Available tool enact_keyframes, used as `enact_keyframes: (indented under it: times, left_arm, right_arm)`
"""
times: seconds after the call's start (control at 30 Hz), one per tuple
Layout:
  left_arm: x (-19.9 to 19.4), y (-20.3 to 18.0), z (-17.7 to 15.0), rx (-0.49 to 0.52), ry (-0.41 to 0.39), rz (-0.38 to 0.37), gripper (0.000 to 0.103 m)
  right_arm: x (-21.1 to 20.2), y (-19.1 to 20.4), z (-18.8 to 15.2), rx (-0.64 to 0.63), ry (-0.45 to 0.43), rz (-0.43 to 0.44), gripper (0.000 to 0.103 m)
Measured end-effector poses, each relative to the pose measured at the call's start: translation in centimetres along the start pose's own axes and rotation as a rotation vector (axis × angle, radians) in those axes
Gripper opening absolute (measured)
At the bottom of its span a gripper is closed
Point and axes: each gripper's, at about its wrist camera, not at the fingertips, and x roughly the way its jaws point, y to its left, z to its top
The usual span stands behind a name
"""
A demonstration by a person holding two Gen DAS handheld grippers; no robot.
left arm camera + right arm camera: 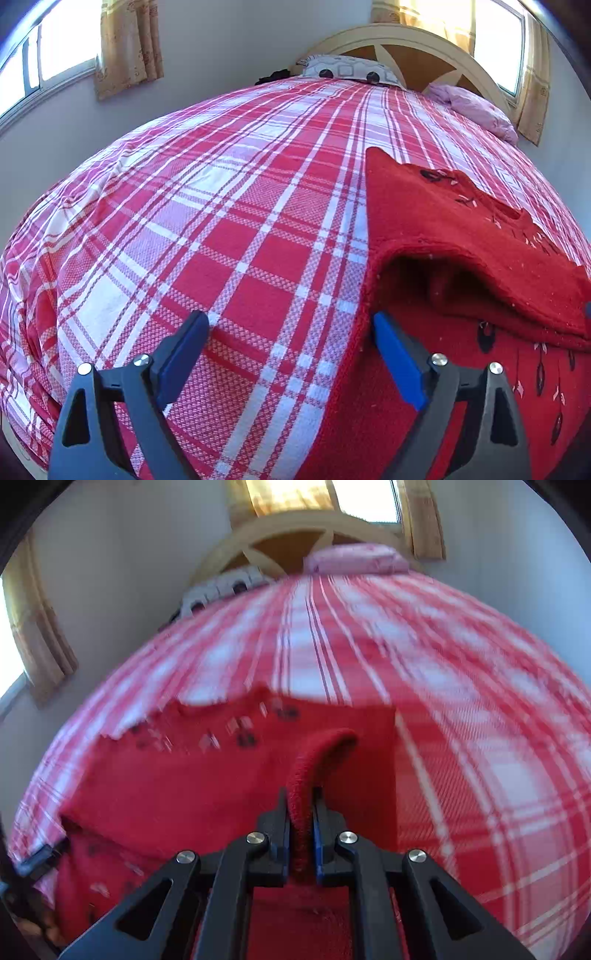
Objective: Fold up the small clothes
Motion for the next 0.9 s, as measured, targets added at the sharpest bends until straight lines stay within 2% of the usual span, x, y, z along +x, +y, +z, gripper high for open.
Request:
enact_keyframes:
  times: [0.07,0.1,0.2,0.3,0.4,0.47,0.5,0.53,0.57,0.63,0.7,0.8,0.9]
  left_arm:
    - [-0.8,0.0,0.3,0.000,-0.014,-0.013,0.092]
    - [-1.7,-0.1,0.4,0.006,-0.054,-0.029,0.092]
    - [-2.4,-1.4,1.3,0.071,-0.100,-0.021,0.092]
    - [-1.3,-2.3,2.0,0.115,-0.088,0.026,0.092]
    - [0.3,-2.4,2.6,0.115,-0.078,0.054,0.093]
    - [1.7,-2.1,2.7,0.119,-0.046,0.125,0.094]
    - [2.5,-1.2,2.9,0.077,0.007,0.105,0.094]
    - [2.5,-0.3,3.1,0.023,0.018,0.064,0.094]
    - [2.3,0.5,3.2,-0.027,0.032,0.032,0.094]
    - [2.0,0.9,3.1,-0.038,0.047,0.000,0.094]
    - [0.3,0.3,2.7,-0.006,0.006,-0.014,0.092]
    - [-2.5,-1.0,2.0,0.065,-0.076,-0.059,0.092]
    - [-3.4,-2.8,1.8,0.146,-0.089,-0.114,0.092]
  right_arm:
    - [0.0,-0.5,-0.6,0.014,-0.036,0.005,0.010]
    - [-0.2,-0.5,-0.5,0.025,-0.041,0.013,0.010]
    - [-0.2,-0.9,-0.3,0.029,-0.036,0.012,0.010]
    - [-0.7,-0.8,-0.3,0.036,-0.045,0.015,0.011]
    - [-1.2,-1.0,-0.6,0.053,-0.051,0.029,0.011]
    - [-1.6,-1.3,-0.8,0.069,-0.050,0.034,0.011]
    - [-2.1,-1.7,-0.8,0.086,-0.050,0.027,0.016]
    - [-2.5,-2.3,-0.9,0.110,-0.053,0.014,0.020]
    - [-2.9,-2.9,-1.0,0.131,-0.060,-0.001,0.021]
    - [-4.0,-4.0,-1.1,0.171,-0.090,-0.022,0.021]
    - [-5.3,-4.5,-1.1,0.194,-0.128,-0.035,0.021]
    - [-6.2,-3.6,-0.9,0.169,-0.152,0.005,0.021]
    - [-6.1,-1.5,-0.5,0.118,-0.149,0.060,0.021]
